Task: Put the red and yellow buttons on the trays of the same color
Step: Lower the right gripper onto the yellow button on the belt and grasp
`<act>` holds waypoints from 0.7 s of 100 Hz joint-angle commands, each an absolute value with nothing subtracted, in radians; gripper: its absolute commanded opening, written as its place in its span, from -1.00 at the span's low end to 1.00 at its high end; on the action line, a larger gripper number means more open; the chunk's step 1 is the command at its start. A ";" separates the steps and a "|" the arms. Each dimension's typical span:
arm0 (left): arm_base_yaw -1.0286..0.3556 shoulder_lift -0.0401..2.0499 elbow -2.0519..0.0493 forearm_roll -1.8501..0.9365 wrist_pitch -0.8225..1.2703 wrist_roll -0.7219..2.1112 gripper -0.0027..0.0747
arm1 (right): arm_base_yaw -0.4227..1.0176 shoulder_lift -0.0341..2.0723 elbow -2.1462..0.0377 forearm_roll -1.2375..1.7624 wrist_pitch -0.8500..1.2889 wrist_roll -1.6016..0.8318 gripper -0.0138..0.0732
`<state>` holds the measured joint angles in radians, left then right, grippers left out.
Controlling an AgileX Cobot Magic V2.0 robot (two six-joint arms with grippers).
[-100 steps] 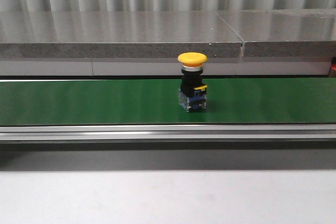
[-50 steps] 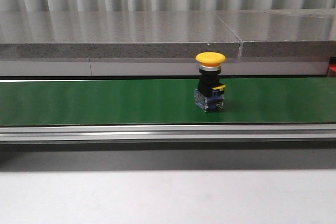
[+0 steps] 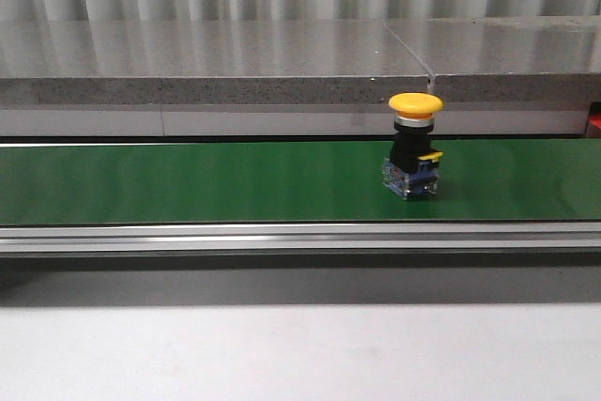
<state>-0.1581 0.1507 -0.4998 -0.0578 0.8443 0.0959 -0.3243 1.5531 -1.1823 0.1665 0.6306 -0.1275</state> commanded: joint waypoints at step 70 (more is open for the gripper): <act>-0.168 0.162 -0.525 -0.064 0.767 0.093 -0.98 | 0.000 1.302 -1.117 0.197 0.878 -0.129 0.58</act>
<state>-0.1581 0.1507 -0.4998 -0.0578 0.8443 0.0959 -0.0271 1.3364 -1.0957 0.1841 0.8751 -0.1275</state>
